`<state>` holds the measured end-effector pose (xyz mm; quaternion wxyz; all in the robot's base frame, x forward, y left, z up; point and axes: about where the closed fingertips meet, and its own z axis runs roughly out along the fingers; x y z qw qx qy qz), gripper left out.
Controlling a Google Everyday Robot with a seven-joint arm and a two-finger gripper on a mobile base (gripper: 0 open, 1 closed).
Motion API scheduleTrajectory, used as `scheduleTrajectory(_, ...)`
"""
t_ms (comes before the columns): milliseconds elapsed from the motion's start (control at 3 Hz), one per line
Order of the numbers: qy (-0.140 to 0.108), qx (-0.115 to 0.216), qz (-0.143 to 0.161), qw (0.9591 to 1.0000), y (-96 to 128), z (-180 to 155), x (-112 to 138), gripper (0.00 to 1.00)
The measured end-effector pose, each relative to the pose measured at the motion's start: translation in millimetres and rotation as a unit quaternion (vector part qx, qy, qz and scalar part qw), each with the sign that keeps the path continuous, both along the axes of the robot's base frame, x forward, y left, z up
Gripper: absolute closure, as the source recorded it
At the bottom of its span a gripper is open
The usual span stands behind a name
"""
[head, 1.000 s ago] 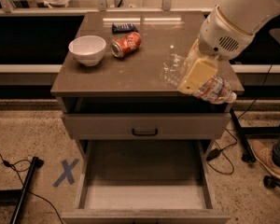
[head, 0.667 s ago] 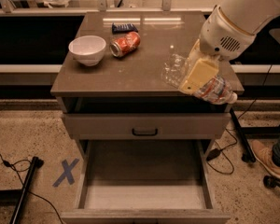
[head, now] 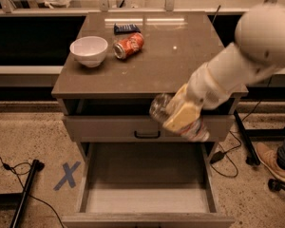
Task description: Place water bottle into middle drawer
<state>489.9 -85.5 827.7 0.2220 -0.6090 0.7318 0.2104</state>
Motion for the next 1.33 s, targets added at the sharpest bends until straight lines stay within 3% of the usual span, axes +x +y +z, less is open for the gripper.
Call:
scheduleTrajectory(333,0.008,0.081,0.013,0.9966,25,-82,0,1.00)
scheduleTrajectory(667,-0.010,0.128,-0.001,0.9918,37,-125,19,1.00)
scheduleTrajectory(1000,-0.013,0.130,-0.003,0.9914,38,-133,23,1.00)
scheduleTrajectory(1333,0.007,0.118,0.006,0.9930,46,-177,18,1.00)
